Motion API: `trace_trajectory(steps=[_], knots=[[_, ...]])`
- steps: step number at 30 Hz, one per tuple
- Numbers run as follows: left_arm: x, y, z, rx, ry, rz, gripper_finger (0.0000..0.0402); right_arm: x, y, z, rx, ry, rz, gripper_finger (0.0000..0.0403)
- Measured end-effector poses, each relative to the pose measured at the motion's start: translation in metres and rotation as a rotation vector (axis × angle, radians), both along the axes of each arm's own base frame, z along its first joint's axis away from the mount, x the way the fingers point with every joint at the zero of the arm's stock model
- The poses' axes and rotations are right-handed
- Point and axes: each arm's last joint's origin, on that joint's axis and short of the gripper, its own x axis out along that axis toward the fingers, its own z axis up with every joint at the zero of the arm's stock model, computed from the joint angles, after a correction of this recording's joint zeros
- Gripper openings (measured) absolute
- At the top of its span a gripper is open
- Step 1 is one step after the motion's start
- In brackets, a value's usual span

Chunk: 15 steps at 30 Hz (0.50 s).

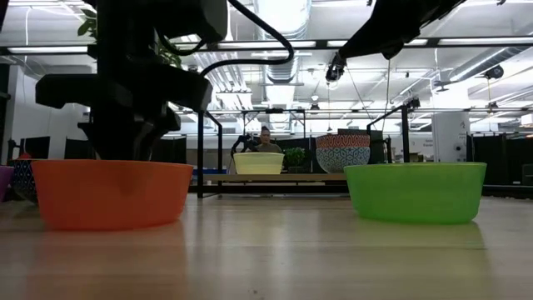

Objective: Place and stack bowls onto a shelf
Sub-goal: Stack the orange bowl on top of the yellow bowl on the shelf

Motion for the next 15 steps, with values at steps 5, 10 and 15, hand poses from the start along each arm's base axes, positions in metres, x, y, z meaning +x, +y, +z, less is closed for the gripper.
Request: trace_trajectory(steps=[5, 10, 15], knots=[[0.002, 0.008, 0.012, -0.079, -0.013, 0.024, 0.0005, 0.0, 0.0, 0.0, -0.001, 0.003, 0.0, 0.0009], [0.016, 0.029, 0.056, -0.092, -0.158, 0.01, 0.0001, -0.004, 0.0, -0.001, 0.012, 0.033, 0.034, 0.0009], [0.038, 0.082, 0.111, 0.007, -0.306, 0.064, 0.0, -0.007, 0.001, 0.004, 0.038, 0.017, 0.072, 0.0009]])
